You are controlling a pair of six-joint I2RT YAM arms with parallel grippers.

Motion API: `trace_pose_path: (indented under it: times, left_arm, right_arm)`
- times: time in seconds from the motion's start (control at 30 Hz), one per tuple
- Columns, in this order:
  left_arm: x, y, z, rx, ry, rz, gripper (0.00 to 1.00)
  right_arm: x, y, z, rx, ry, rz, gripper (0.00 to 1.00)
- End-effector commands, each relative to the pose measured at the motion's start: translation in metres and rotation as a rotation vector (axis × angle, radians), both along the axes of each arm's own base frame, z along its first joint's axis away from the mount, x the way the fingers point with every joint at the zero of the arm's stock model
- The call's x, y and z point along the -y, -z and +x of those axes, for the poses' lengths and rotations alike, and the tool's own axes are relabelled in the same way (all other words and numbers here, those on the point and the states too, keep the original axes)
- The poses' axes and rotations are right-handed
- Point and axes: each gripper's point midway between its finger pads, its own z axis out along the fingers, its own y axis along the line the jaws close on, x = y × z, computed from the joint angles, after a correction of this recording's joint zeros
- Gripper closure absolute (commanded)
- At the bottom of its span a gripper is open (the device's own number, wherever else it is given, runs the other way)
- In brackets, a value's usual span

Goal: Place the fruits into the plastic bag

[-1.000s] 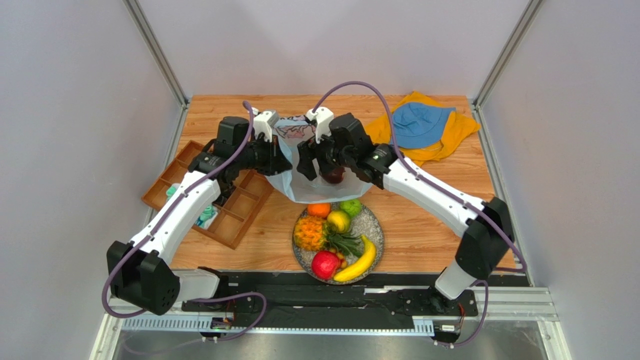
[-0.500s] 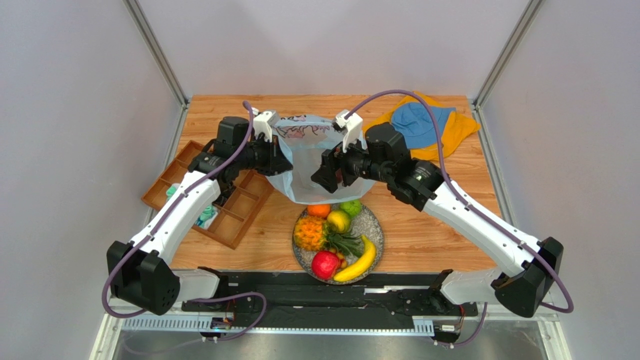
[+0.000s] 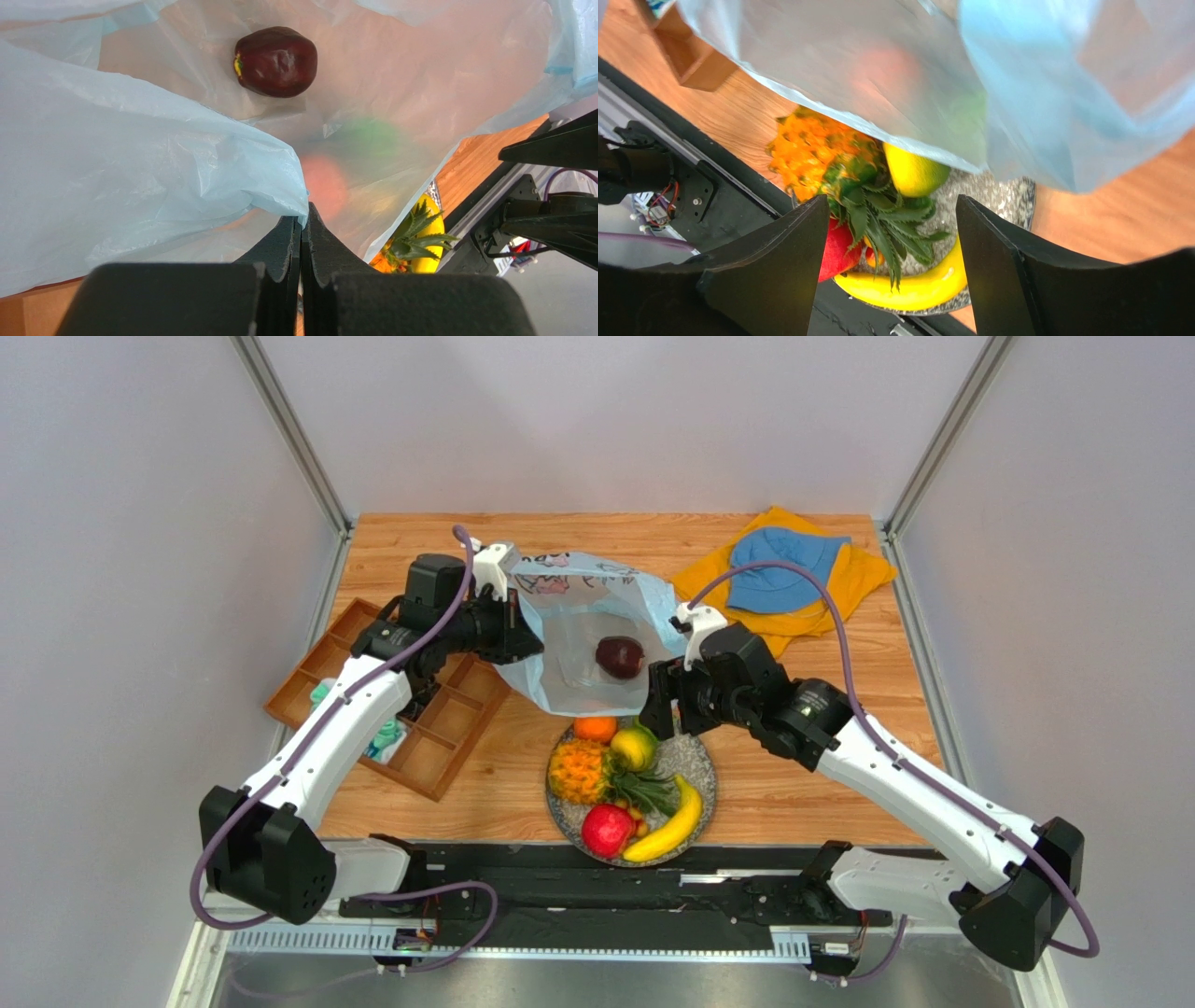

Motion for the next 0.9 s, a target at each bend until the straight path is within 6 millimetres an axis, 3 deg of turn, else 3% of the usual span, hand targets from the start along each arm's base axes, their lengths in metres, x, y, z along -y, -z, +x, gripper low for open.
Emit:
trace_pose_path:
  times: [0.0, 0.2, 0.33, 0.47, 0.6, 0.87]
  left_arm:
    - [-0.001, -0.020, 0.003, 0.060, 0.004, -0.014, 1.00]
    - [0.002, -0.018, 0.002, 0.049, 0.013, -0.021, 1.00]
    - [-0.001, -0.017, 0.003, 0.053, 0.001, -0.010, 1.00]
    - [0.001, -0.017, 0.003, 0.048, 0.012, -0.020, 1.00]
    - [0.003, -0.015, 0.003, 0.036, 0.015, -0.023, 1.00]
    - [0.005, -0.014, 0.002, 0.025, 0.025, -0.036, 1.00]
  right_arm:
    - [0.015, 0.022, -0.001, -0.058, 0.138, 0.002, 0.30]
    - [0.033, 0.056, -0.006, -0.151, 0.234, -0.098, 0.34]
    - [0.059, 0.083, -0.025, -0.261, 0.319, -0.211, 0.41]
    - [0.070, 0.105, -0.047, -0.361, 0.368, -0.217, 0.44]
    - [0.063, 0.127, -0.069, -0.495, 0.386, -0.170, 0.45]
    - [0.049, 0.139, -0.076, -0.547, 0.397, -0.143, 0.48]
